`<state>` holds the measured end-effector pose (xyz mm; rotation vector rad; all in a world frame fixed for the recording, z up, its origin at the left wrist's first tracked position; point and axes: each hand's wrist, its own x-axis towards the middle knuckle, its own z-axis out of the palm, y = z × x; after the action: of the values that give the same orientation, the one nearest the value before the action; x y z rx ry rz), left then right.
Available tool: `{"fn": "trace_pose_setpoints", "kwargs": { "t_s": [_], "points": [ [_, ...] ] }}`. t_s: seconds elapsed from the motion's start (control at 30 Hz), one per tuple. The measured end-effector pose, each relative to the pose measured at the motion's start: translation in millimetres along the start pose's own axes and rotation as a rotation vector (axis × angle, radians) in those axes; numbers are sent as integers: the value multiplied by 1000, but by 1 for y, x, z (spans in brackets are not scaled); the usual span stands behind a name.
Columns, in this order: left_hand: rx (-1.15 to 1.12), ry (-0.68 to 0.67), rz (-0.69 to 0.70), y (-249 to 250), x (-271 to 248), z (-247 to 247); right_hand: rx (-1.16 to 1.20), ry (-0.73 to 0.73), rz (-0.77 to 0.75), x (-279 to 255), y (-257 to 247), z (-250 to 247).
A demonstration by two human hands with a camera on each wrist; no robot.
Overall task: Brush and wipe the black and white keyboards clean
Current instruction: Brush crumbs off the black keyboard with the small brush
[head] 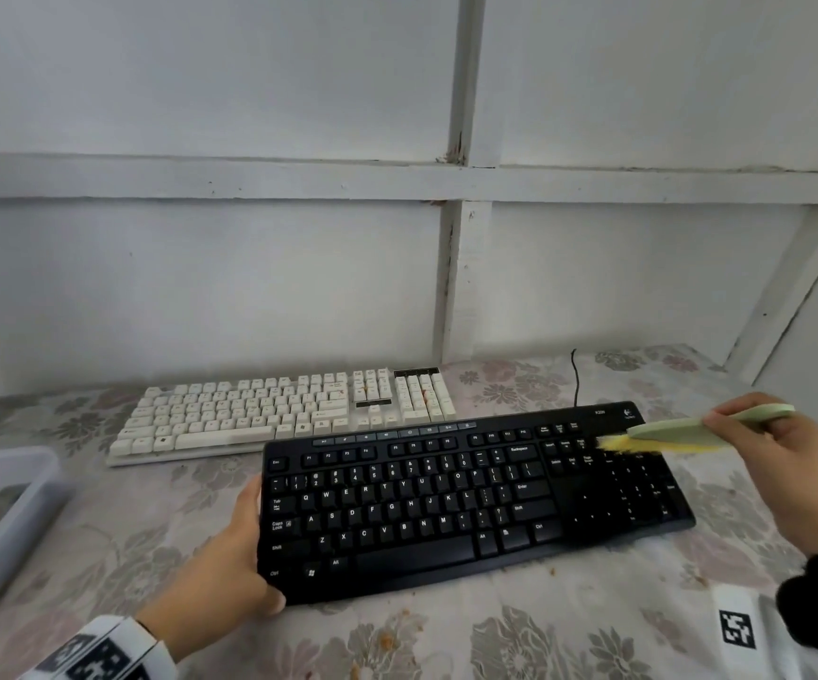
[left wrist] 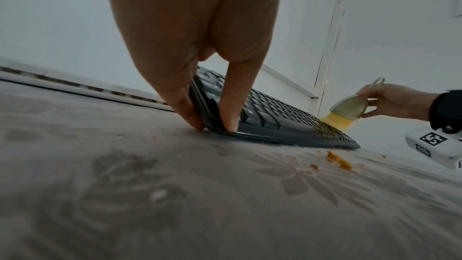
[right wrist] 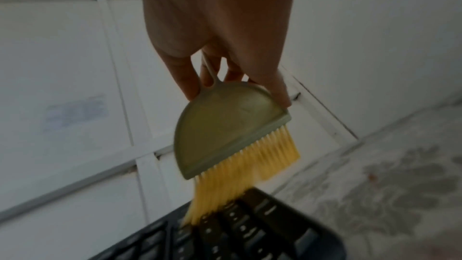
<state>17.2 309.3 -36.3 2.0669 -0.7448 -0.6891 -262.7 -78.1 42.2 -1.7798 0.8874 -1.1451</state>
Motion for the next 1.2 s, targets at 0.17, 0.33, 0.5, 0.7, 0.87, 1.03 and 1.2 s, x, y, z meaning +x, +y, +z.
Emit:
{"fn": "trace_pose_setpoints", "kwargs": {
  "t_s": [0.17, 0.33, 0.5, 0.7, 0.87, 1.03, 1.2],
  "points": [
    [-13, 4, -1, 2, -2, 0, -138, 71, -115, -31, -44, 15],
    [-15, -7, -5, 5, -4, -1, 2, -278, -222, -106, -96, 98],
    [-3, -14, -3, 7, -6, -2, -51, -494, -335, -168, -116, 173],
    [99, 3, 38, 20, -10, -2, -24, -541, -303, -195, -127, 210],
    [144, 18, 57, 24, -12, -2, -123, -543, -328, -204, -126, 212],
    [68, -6, 35, 24, -14, -3, -278, -376, -324, -194, -117, 201],
    [128, 2, 48, 29, -16, -2, -125, -451, -355, -208, -127, 206]
  ]
}}
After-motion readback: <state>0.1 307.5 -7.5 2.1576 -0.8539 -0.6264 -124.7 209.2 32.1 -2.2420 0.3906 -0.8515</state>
